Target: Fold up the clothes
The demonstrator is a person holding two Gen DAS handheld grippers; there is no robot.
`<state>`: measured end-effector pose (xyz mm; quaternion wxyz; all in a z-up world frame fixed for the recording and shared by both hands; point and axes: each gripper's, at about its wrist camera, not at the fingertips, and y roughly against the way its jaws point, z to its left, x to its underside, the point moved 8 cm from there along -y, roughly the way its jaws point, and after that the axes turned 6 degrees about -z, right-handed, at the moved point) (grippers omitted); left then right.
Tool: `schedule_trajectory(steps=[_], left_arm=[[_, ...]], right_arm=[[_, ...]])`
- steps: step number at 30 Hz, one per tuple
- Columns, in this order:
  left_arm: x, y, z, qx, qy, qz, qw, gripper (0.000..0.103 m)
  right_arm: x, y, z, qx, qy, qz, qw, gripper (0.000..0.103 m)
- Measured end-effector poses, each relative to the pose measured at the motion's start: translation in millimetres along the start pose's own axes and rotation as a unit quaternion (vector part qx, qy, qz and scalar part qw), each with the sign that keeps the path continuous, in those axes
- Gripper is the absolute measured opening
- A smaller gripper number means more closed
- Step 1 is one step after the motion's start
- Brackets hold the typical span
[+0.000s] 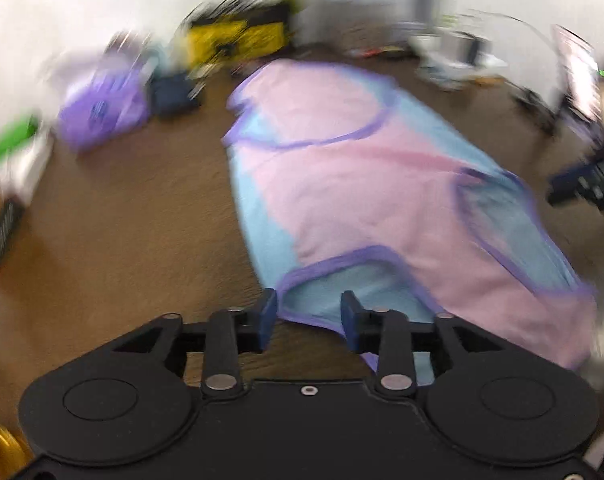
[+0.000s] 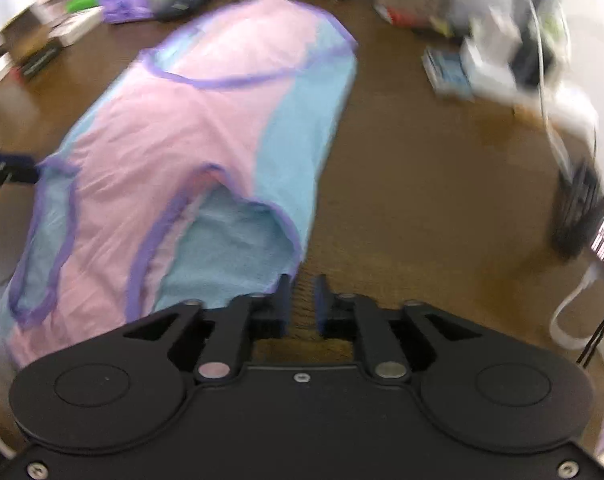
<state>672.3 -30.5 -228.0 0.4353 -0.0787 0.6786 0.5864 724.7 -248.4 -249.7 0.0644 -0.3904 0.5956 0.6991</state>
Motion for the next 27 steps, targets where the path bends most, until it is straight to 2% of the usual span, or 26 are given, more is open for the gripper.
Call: schedule_trajectory(steps=[1,2,3,4,6,9,11,14,16,18,21,24,25,26,27], left_arm=[[-0.5,7.4,-16.4,0.025,-0.036,-0.006,0.9990,0.036],[1.4,11.6,-33.7,0.061,-0.067,-0.004,0.9959,0.036],[6.3,13.0,-50.9,0.096,-0.097,0.005,0.9906,0.036],[15.0,12.6,-73.2,0.137,-0.138,0.020,0.9808,0.036],[24.3,6.2,-92.1,0.153,-0.177,0.036,0.9715,0.036],[28.4,-5.5,-103.0,0.174,-0.165,0.057,0.9691,0.033],[28.7,-14.7,-105.1,0.199,-0.120,0.074,0.9699,0.020],[21.6,-18.1,-97.4,0.187,-0.073,0.062,0.9776,0.008],[14.4,-15.2,-91.3,0.188,-0.042,0.048,0.9801,0.007],[-0.2,-7.4,-82.1,0.183,0.000,0.017,0.9829,0.007],[-7.8,-1.4,-73.7,0.196,0.061,0.015,0.9786,0.007],[0.6,-3.8,-72.2,0.167,0.025,0.029,0.9852,0.007],[4.5,-4.9,-70.2,0.153,0.005,0.038,0.9875,0.007],[7.0,-5.6,-68.6,0.151,-0.006,0.045,0.9875,0.008],[8.6,-5.7,-67.7,0.157,-0.013,0.050,0.9862,0.008]], right_arm=[[2.1,5.6,7.5,-0.018,0.017,-0.002,1.000,0.025],[8.8,14.6,23.4,-0.057,0.046,0.000,0.997,0.025],[18.3,20.1,38.3,-0.092,0.068,0.009,0.993,0.025],[28.6,21.6,49.5,-0.111,0.084,0.021,0.990,0.025],[42.1,21.7,63.1,-0.130,0.100,0.039,0.986,0.025],[59.1,19.2,74.5,-0.131,0.102,0.056,0.985,0.025],[66.3,17.4,76.9,-0.127,0.096,0.061,0.985,0.025],[69.2,15.2,75.2,-0.125,0.089,0.058,0.986,0.025],[70.1,16.7,75.6,-0.122,0.092,0.053,0.987,0.024],[73.6,19.6,76.0,-0.111,0.101,0.042,0.988,0.024],[64.7,27.0,72.4,-0.103,0.112,0.037,0.988,0.027],[56.5,35.1,75.7,-0.092,0.134,0.019,0.987,0.042],[45.8,37.1,78.8,-0.091,0.141,0.002,0.986,0.054],[35.5,39.2,82.6,-0.092,0.150,-0.015,0.984,0.061],[27.5,41.2,90.6,-0.101,0.171,-0.030,0.980,0.061]])
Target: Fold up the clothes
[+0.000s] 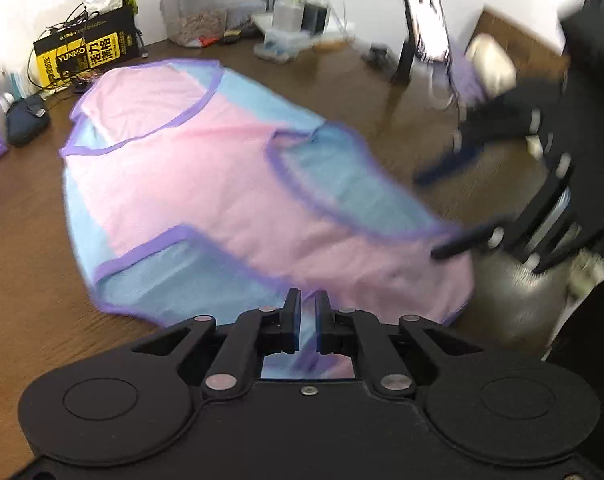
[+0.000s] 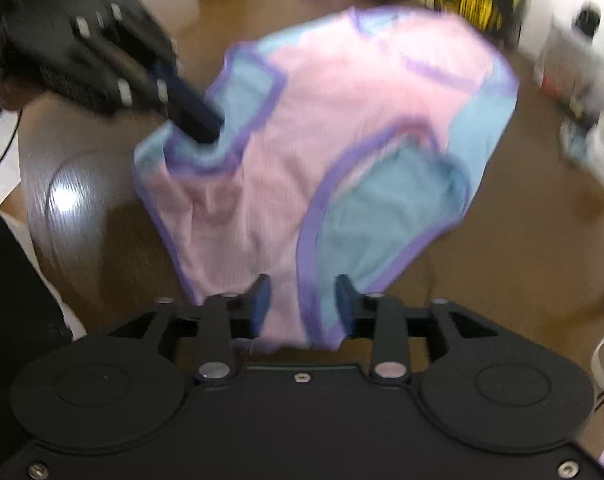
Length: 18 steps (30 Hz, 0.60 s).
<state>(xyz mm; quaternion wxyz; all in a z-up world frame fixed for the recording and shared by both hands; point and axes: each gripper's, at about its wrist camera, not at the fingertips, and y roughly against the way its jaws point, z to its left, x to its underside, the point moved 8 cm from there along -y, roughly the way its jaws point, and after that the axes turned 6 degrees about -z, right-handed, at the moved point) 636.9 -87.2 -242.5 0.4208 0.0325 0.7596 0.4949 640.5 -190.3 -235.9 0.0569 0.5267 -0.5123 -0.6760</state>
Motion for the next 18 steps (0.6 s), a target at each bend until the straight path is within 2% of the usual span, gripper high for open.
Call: schedule_trajectory(steps=[2,4,6,7,8,9,12,15,18], left_arm=[[7.9,0.5,2.3,0.017,-0.024,0.017,0.9994,0.008],[15.9,-0.4,1.3,0.039,-0.068,0.034,0.9963,0.008],[23.5,-2.9,-0.8,0.059,-0.104,0.055,0.9913,0.008],[27.7,-3.2,-2.2,0.066,-0.129,0.062,0.9874,0.009],[30.4,-3.5,-3.2,0.071,-0.147,0.067,0.9843,0.009],[30.6,-3.5,-2.6,0.071,-0.149,0.068,0.9840,0.009],[32.4,-2.0,1.8,0.065,-0.143,0.065,0.9855,0.009],[33.9,-0.1,4.4,0.056,-0.131,0.052,0.9885,0.011],[33.5,1.7,5.7,0.044,-0.135,0.050,0.9886,0.029]], right_arm=[[-18.2,-5.6,15.7,-0.029,0.063,-0.020,0.997,0.061],[-28.7,-17.9,32.8,-0.055,0.144,-0.024,0.988,0.061],[-35.4,-30.8,47.6,-0.076,0.222,-0.023,0.972,0.054],[-36.6,-36.4,52.7,-0.089,0.252,-0.017,0.963,0.043],[-37.9,-42.3,57.8,-0.103,0.280,-0.011,0.954,0.038],[-39.3,-48.8,62.3,-0.121,0.302,-0.003,0.946,0.036],[-35.5,-62.2,69.4,-0.162,0.339,0.027,0.926,0.031],[-39.8,-64.1,70.1,-0.173,0.349,0.033,0.921,0.005],[-45.9,-60.5,66.7,-0.168,0.338,0.017,0.926,0.003]])
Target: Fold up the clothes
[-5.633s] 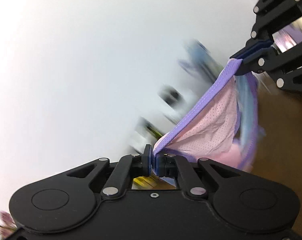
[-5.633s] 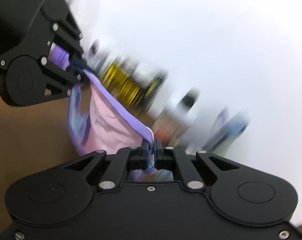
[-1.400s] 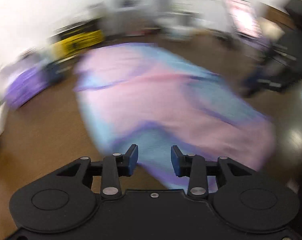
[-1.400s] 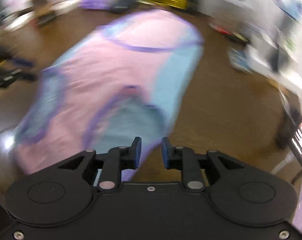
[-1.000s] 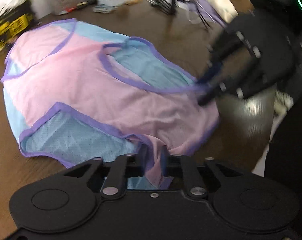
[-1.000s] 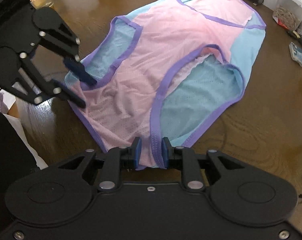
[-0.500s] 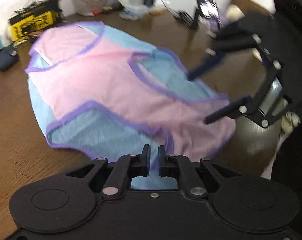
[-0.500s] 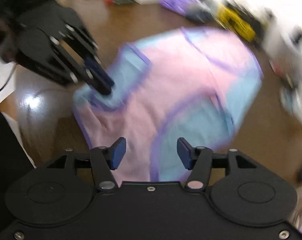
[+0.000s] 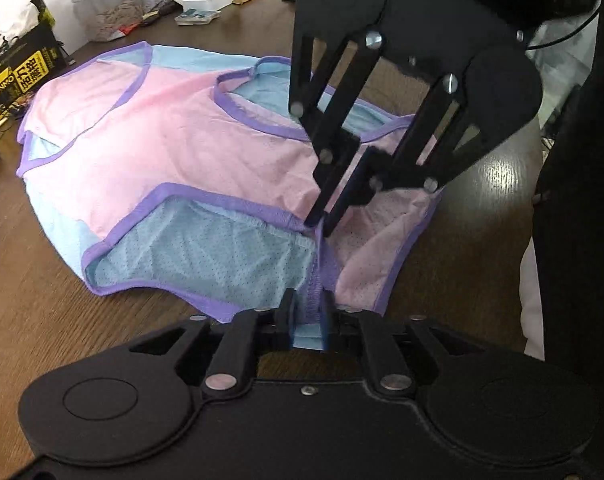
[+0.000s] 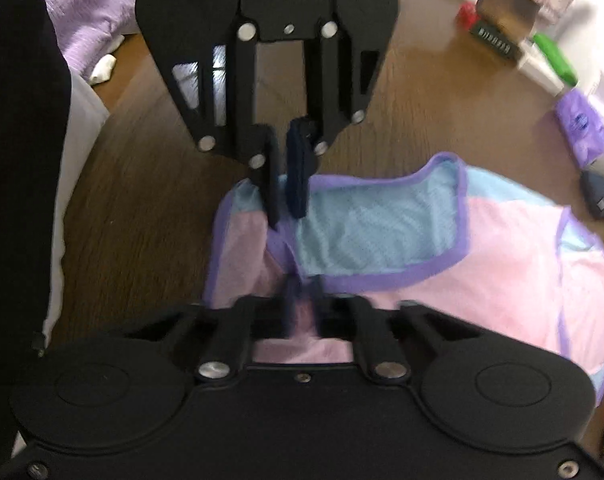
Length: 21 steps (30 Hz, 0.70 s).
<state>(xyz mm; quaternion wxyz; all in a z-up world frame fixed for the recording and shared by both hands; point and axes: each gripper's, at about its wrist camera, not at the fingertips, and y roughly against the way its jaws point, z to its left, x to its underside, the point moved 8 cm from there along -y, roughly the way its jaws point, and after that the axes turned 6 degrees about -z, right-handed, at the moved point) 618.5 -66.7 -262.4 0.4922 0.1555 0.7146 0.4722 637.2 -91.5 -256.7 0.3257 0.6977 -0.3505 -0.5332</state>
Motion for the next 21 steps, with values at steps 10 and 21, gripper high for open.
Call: schedule_trajectory(steps=[10,21], left_arm=[[-25.5,18.2,11.9,0.029,0.004,-0.026,0.9992,0.056],[-24.7,5.3,-6.7,0.101,0.007,-0.020,0.9947,0.012]], right_arm=[[7.5,34.0,-34.1,0.069,-0.176,-0.061,0.980,0.004],[5.6,58.8,-19.4,0.078,-0.143,-0.092,0.982,0.004]])
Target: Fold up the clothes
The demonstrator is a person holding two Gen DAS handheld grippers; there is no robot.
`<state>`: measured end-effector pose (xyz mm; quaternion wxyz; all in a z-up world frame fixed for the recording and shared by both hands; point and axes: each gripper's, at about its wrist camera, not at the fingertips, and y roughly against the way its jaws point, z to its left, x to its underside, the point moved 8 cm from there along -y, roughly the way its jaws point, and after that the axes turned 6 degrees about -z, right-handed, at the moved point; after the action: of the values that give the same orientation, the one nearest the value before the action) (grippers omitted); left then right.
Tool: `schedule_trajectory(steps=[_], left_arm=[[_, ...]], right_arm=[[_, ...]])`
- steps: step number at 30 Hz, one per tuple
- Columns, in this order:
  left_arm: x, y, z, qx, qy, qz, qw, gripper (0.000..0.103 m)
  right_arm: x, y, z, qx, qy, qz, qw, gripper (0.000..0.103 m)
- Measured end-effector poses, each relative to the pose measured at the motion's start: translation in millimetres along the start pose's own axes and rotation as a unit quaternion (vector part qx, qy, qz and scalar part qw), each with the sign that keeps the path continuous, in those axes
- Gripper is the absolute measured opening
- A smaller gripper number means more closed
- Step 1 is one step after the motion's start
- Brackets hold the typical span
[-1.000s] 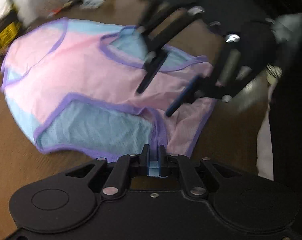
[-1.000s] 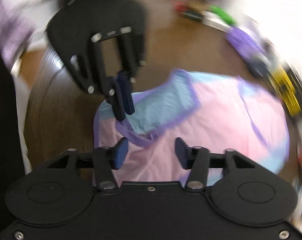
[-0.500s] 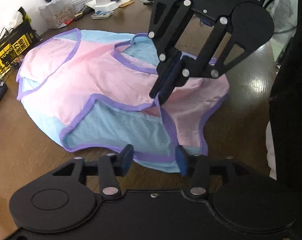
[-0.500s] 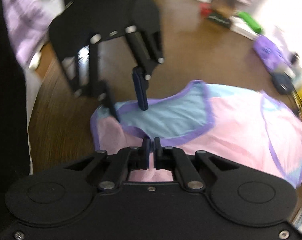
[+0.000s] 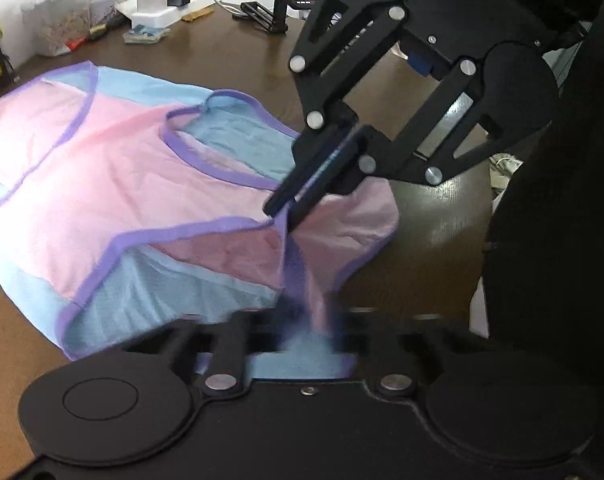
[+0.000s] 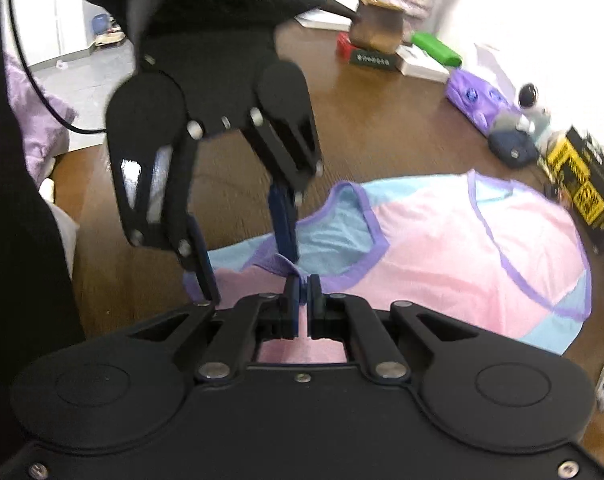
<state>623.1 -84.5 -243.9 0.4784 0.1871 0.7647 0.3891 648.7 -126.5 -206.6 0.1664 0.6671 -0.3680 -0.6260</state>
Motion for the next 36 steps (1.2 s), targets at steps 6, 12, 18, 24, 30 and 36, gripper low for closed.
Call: schedule_trajectory(steps=[6,12,18,24,30,36], left_arm=[[18.1,23.3,-9.6,-0.098,0.056,-0.024,0.9933,0.012],[26.6,40.2,-19.7,-0.115,0.023,-0.013,0.9931,0.014],[13.5,20.8,-10.6,-0.053,-0.166,0.066,0.9825,0.014],[4.4,-7.3,-10.5,0.046,-0.279,0.111,0.9527,0.014],[5.8,-25.9,-6.4,0.117,-0.329,0.149,0.9252,0.022],[-4.8,-26.9,-5.2,0.141,-0.349,0.139,0.9162,0.035]], right_arm=[[6.0,-10.5,2.6,0.011,0.004,0.023,1.000,0.004],[12.5,-12.5,25.4,0.005,0.066,0.027,0.997,0.004],[9.9,5.8,38.9,0.009,0.149,0.013,0.989,0.004],[8.8,11.0,36.5,0.015,0.161,0.011,0.987,0.004],[5.9,13.5,38.7,0.014,0.165,0.008,0.986,0.004],[-1.6,9.2,39.8,0.008,0.164,0.002,0.987,0.004]])
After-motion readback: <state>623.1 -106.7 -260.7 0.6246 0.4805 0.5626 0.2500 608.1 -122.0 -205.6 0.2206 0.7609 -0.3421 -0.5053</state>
